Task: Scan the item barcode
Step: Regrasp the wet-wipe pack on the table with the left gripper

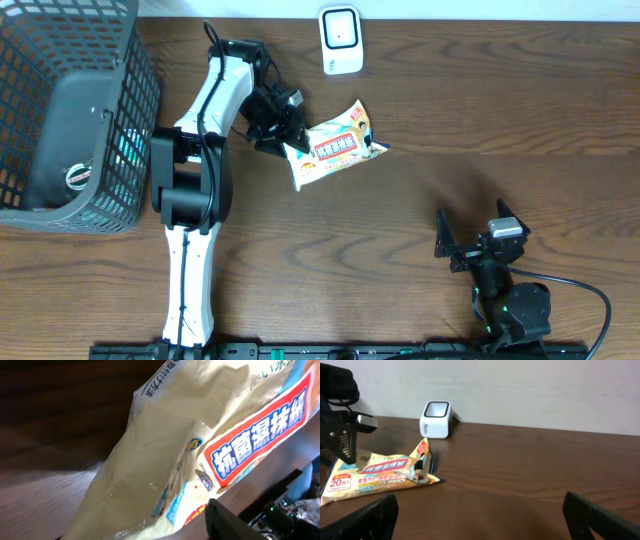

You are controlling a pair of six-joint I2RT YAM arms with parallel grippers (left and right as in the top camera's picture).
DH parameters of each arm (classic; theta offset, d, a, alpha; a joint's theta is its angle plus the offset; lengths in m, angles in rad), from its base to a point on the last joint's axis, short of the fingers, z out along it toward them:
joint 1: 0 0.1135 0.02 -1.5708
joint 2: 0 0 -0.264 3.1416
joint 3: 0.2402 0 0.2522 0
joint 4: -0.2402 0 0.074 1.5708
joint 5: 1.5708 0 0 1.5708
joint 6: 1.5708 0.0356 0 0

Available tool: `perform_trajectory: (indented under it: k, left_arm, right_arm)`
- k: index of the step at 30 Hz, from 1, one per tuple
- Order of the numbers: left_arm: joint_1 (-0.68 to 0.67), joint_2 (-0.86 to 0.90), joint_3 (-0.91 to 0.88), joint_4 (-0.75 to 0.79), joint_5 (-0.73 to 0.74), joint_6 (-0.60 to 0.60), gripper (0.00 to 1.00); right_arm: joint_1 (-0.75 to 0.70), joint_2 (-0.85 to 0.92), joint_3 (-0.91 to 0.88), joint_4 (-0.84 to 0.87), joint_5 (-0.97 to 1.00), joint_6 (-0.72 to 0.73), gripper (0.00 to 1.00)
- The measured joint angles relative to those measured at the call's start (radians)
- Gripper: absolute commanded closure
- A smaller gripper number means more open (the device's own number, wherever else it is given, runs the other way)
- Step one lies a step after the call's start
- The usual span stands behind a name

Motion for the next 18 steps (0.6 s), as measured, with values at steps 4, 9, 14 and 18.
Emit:
perform_trajectory:
  k: [4, 9, 14, 18]
  left_arm:
    - [0.000, 0.000, 0.000, -0.011, 0.001, 0.003, 0.25]
    - [-0.014, 0.000, -0.001, -0.014, 0.000, 0.018, 0.12]
    - [-0.062, 0.000, -0.040, -0.008, 0.000, 0.017, 0.11]
    - [-0.111, 0.000, -0.084, 0.020, 0.002, 0.019, 0.53]
  right_arm:
    - [0.000, 0.000, 0.000, 0.000, 0.000, 0.000, 0.01]
    - [0.000, 0.000, 0.000, 0.000, 0.000, 0.000, 0.01]
    - [0.000, 0.000, 0.000, 0.000, 0.000, 0.000, 0.01]
    - [0.000, 0.000, 0.000, 0.000, 0.000, 0.000, 0.01]
